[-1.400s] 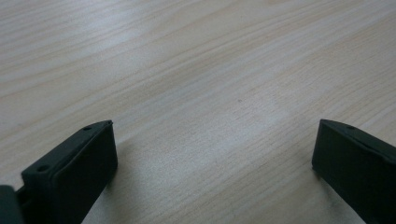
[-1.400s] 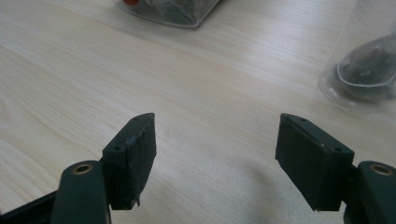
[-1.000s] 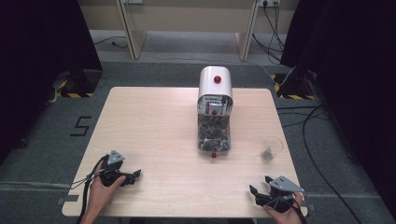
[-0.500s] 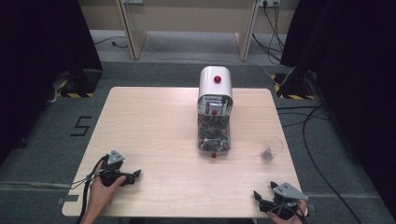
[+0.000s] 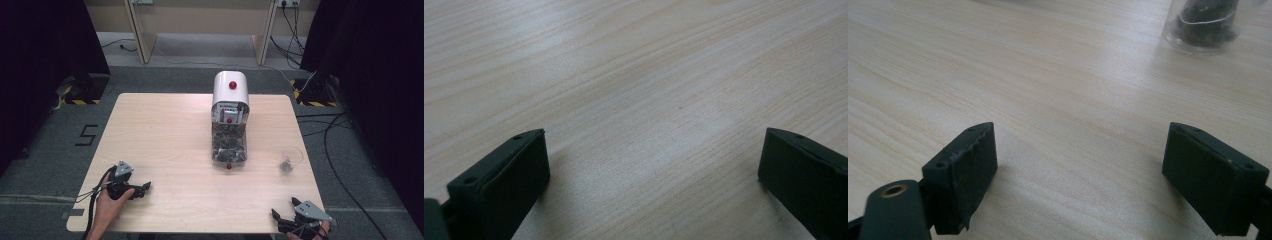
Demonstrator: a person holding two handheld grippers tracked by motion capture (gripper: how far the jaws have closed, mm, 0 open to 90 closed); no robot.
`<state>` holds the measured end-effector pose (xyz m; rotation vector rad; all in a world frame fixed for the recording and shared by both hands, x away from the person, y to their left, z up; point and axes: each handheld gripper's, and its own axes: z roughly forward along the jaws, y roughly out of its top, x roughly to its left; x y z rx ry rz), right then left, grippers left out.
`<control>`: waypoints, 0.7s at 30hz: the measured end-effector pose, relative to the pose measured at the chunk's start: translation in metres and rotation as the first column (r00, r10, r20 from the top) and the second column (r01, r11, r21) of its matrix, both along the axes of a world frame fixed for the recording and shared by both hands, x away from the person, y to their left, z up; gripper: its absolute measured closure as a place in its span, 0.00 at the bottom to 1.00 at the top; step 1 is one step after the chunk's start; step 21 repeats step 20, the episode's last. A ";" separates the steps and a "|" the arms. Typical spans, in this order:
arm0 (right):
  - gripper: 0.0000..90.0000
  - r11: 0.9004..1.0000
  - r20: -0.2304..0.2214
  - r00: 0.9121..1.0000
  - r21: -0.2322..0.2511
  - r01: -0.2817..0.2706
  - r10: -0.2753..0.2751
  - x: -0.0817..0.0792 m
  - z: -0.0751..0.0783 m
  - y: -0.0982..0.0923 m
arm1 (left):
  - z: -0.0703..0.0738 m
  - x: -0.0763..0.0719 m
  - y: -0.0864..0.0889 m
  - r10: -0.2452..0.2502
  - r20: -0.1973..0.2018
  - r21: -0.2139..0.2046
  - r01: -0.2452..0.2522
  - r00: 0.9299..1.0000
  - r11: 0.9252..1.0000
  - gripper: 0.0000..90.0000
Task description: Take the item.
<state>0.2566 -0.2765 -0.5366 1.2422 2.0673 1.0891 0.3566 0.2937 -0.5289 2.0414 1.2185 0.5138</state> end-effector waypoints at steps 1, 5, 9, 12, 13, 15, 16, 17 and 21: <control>0.17 1.000 0.000 1.000 0.000 0.000 0.000 0.000 0.000 0.000 | 0.000 0.000 0.000 0.000 0.000 0.000 0.000 1.000 1.000 0.00; 0.15 1.000 0.013 1.000 0.008 -0.002 0.002 0.000 -0.002 0.000 | 0.000 0.000 0.000 0.000 0.000 0.000 0.000 1.000 1.000 0.00; 0.15 1.000 0.014 1.000 0.008 -0.003 0.003 0.000 -0.002 0.000 | 0.000 0.000 0.000 0.000 0.000 0.000 0.000 1.000 1.000 0.00; 0.15 1.000 0.014 1.000 0.009 -0.002 0.002 0.000 -0.002 0.000 | 0.000 0.000 0.000 0.000 0.000 0.000 0.000 1.000 1.000 0.00; 0.15 1.000 0.014 1.000 0.010 -0.004 0.004 0.000 -0.002 0.000 | 0.000 0.000 0.000 0.000 0.000 0.000 0.000 1.000 1.000 0.00; 0.15 1.000 0.015 1.000 0.010 -0.004 0.004 0.000 -0.002 0.000 | 0.000 0.000 0.000 0.000 0.000 0.000 0.000 1.000 1.000 0.00; 0.15 1.000 0.016 1.000 0.011 -0.004 0.003 0.000 -0.003 0.000 | 0.000 0.000 0.000 0.000 0.000 0.000 0.000 1.000 1.000 0.00; 0.15 1.000 0.016 1.000 0.011 -0.003 0.003 0.000 -0.002 0.000 | 0.000 0.000 0.000 0.000 0.000 0.000 0.000 1.000 1.000 0.00; 0.15 1.000 0.017 1.000 0.009 -0.006 0.006 0.000 -0.002 0.000 | 0.000 0.000 0.000 0.000 0.000 0.000 0.000 1.000 1.000 0.00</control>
